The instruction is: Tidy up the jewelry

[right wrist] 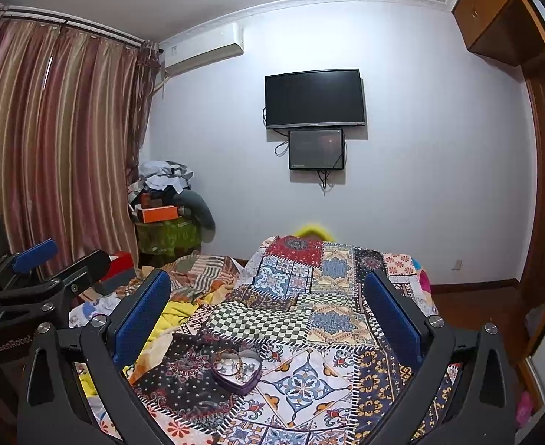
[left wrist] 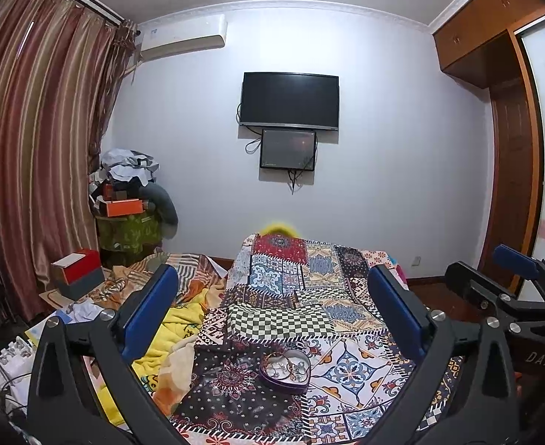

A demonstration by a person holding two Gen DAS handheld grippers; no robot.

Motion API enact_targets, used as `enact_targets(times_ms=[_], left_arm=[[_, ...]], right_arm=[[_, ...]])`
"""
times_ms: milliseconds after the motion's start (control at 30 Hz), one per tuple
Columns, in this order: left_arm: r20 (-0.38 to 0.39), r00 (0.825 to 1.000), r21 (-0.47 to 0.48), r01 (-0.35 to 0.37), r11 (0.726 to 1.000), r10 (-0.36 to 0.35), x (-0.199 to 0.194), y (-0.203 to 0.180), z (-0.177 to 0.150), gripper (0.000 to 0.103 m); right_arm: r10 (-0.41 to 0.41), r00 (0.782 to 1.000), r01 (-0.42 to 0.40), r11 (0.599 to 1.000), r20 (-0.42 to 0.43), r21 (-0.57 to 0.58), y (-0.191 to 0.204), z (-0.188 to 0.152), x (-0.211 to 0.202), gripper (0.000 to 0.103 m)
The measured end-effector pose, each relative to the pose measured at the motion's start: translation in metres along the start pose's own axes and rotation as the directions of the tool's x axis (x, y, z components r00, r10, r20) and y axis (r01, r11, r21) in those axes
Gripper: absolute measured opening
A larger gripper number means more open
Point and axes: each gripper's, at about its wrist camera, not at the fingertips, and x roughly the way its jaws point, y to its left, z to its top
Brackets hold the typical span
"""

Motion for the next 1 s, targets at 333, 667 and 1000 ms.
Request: enact_targets(times_ms=[333,667,1000], left_arm=[[-0.010,1.000,0.008,0.004,1.000,-0.004,0.0023,-0.0030,-0.0018,0.102],[-0.014,1.000,0.009,0.012,1.000,-0.012,0.0033,-0.0037,-0.0007,0.102],[-0.026,0.999,0.001,0.035,0.999,-0.035,0.0044,-0.0018,-0.0013,0.102]], right_arm=[[-0.001,1.000,0.001,1.000,-0.010,0.009,-0.0039,0.0006,0.0005,0.103],[0.000,1.000,0.000,1.000,-0.010,0.010,-0.0044,0.0009,-0.0002,0.103],[0.000,1.000,0.000,1.000,-0.015,0.011,-0.0051,0.0000,-0.0011,0.103]])
